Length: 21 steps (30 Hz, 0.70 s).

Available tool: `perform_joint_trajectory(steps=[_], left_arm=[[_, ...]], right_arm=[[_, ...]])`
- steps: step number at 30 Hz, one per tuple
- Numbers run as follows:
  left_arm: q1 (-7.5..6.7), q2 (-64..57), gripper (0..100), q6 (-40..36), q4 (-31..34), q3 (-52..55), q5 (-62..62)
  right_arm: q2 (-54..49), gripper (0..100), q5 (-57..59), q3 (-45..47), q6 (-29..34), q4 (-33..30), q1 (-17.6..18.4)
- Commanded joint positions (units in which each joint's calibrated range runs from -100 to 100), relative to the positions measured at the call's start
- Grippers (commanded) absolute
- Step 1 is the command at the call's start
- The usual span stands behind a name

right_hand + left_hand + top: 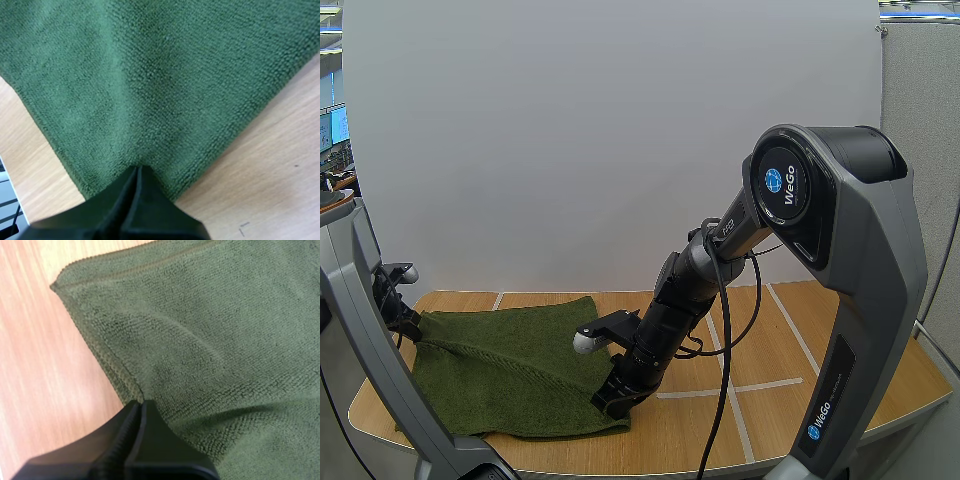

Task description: Fold the towel

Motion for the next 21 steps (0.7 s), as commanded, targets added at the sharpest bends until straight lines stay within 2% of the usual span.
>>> perform_joint_trajectory(steps=[1,8,10,16,17,21], left_arm=[[0.25,0.4,0,0.3,-2.6,0.0,0.3],[0.18,2.5,2,0.6,-3.8,0.0,0.3],[0.18,2.5,11,0.6,-3.8,0.0,0.3],[0.18,2.5,65,0.3,-3.8,0.0,0.3],[0.18,2.5,69,0.3,-3.8,0.0,0.3],[0.18,2.5,68,0.3,-3.8,0.0,0.3]], right_arm=[[0.7,0,-0.9,0.6,0.1,-1.7,0.1],[0.7,0,-0.5,0.6,0.1,-1.7,0.1],[0.7,0,-0.5,0.6,0.2,-1.7,0.1],[0.7,0,-0.5,0.6,0.4,-1.7,0.1],[0.7,0,-0.5,0.6,0.3,-1.6,0.1],[-1.1,0,1.0,-1.0,0.6,-1.3,0.1]])
